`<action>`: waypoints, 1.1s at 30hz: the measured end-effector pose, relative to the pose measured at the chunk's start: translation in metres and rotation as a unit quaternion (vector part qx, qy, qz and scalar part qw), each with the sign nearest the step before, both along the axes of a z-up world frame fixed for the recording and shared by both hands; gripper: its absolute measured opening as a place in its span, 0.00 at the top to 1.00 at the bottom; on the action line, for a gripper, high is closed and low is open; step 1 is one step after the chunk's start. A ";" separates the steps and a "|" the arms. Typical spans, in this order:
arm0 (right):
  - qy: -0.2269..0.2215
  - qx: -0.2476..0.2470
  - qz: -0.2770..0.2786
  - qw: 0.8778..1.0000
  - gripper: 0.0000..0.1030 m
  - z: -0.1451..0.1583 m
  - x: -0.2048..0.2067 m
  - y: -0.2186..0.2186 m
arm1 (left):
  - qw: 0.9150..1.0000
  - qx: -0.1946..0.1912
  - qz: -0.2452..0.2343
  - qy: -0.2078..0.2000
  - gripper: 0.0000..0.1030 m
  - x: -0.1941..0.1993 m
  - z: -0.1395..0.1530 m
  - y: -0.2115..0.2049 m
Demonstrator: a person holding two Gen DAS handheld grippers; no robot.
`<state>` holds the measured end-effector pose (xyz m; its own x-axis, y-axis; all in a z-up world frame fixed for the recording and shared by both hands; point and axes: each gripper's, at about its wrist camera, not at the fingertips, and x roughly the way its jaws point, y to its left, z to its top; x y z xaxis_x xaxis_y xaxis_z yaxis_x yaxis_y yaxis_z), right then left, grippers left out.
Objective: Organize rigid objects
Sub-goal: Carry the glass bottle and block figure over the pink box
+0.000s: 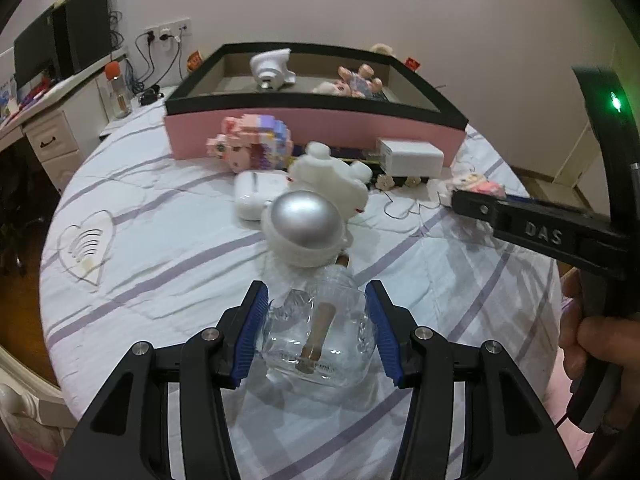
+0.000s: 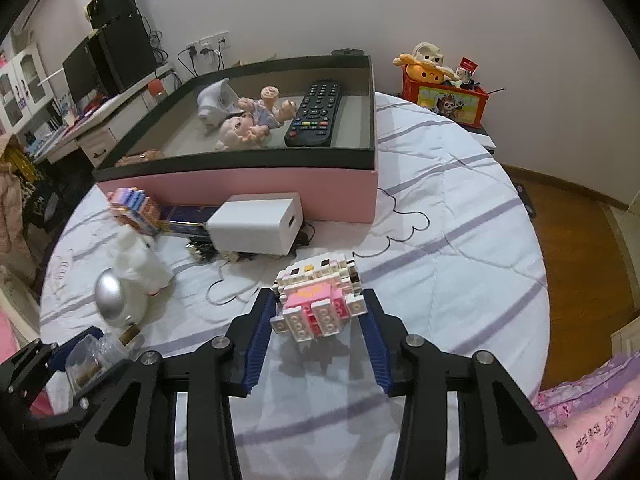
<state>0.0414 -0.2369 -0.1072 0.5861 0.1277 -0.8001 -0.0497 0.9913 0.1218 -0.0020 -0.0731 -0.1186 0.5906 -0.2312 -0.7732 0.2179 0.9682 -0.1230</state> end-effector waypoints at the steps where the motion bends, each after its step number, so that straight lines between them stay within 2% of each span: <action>1: -0.001 0.002 0.000 1.000 0.57 0.002 -0.002 0.000 | 1.000 -0.001 0.002 -0.002 0.50 -0.001 0.002 0.003; 12: -0.008 0.014 0.006 1.000 0.57 0.015 -0.018 0.008 | 0.999 -0.018 0.012 -0.024 0.50 -0.010 0.024 0.026; 20: -0.037 0.019 0.016 0.999 0.57 0.044 -0.027 0.015 | 0.998 -0.028 0.013 -0.054 0.50 -0.004 0.056 0.037; 25: -0.064 0.017 0.031 0.997 0.57 0.071 -0.021 0.023 | 0.996 -0.026 0.013 -0.080 0.50 0.022 0.087 0.042; 28: -0.082 0.009 0.037 0.996 0.57 0.087 -0.008 0.026 | 0.995 -0.021 0.013 -0.099 0.50 0.047 0.106 0.042; 33: -0.098 -0.003 0.040 0.994 0.57 0.105 0.026 0.030 | 0.994 -0.018 0.010 -0.109 0.50 0.095 0.121 0.034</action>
<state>0.0669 -0.2065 -0.0023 0.7194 0.1752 -0.6721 -0.1502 0.9840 0.0956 0.0927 -0.0393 0.0025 0.7483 -0.2435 -0.6170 0.2245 0.9683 -0.1098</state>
